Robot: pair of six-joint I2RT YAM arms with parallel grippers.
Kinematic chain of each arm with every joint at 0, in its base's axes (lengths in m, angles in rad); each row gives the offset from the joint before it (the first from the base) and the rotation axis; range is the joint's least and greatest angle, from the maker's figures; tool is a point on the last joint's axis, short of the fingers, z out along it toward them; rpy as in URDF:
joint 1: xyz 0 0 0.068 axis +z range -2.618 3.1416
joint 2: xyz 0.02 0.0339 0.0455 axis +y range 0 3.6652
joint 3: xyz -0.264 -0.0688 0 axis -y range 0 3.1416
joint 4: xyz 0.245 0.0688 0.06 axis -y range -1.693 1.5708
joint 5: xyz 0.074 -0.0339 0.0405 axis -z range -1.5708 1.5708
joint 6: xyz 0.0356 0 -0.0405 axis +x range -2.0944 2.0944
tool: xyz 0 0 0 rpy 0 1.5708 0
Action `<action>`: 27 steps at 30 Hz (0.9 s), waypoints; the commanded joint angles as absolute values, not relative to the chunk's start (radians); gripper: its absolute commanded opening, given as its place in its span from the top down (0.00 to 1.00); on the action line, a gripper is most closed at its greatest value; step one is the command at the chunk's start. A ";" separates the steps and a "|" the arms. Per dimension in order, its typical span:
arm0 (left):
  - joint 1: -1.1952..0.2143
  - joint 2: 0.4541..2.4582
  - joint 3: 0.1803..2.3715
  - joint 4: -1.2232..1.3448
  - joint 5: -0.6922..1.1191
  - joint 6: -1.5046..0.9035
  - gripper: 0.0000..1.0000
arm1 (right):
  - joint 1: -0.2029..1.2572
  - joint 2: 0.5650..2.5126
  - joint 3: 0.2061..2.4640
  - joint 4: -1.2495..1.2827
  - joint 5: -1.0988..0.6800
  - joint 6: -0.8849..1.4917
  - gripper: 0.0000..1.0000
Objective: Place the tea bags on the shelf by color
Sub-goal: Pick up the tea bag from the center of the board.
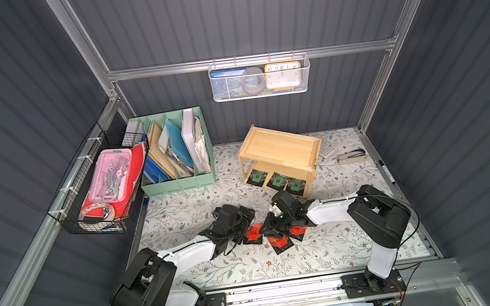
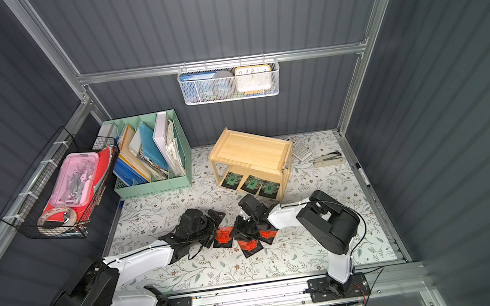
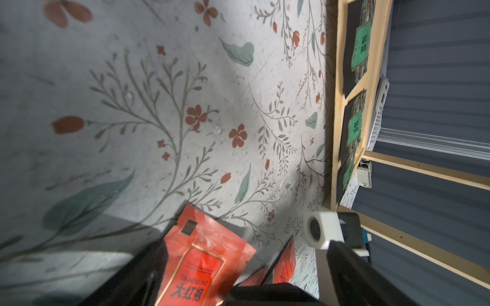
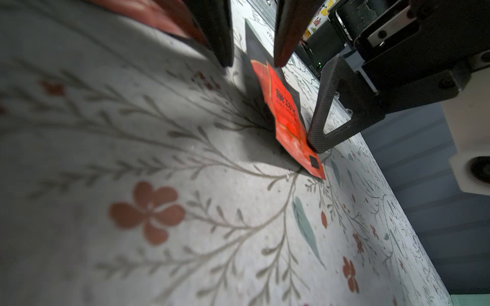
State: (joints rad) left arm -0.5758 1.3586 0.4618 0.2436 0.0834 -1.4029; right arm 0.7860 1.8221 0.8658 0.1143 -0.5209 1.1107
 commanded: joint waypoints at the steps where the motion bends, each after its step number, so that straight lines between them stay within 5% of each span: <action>1: -0.568 1.366 0.454 0.205 0.099 -1.376 0.00 | 0.782 1.848 0.870 0.140 -0.531 1.124 0.71; 9: -0.568 1.370 0.456 0.206 0.107 -1.370 0.00 | 0.782 1.879 0.871 0.194 -0.544 1.148 0.75; 20: -0.564 1.362 0.459 0.201 0.109 -1.365 0.00 | 0.782 1.869 0.871 0.223 -0.547 1.142 0.99; 27: -0.559 1.285 0.497 0.129 0.073 -1.364 0.00 | 0.783 1.806 0.891 0.144 -0.528 1.072 1.00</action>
State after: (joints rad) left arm -0.5686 1.3327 0.4641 0.2031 0.0971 -1.3911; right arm 0.7860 1.8500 0.8665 0.1928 -0.5449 1.1194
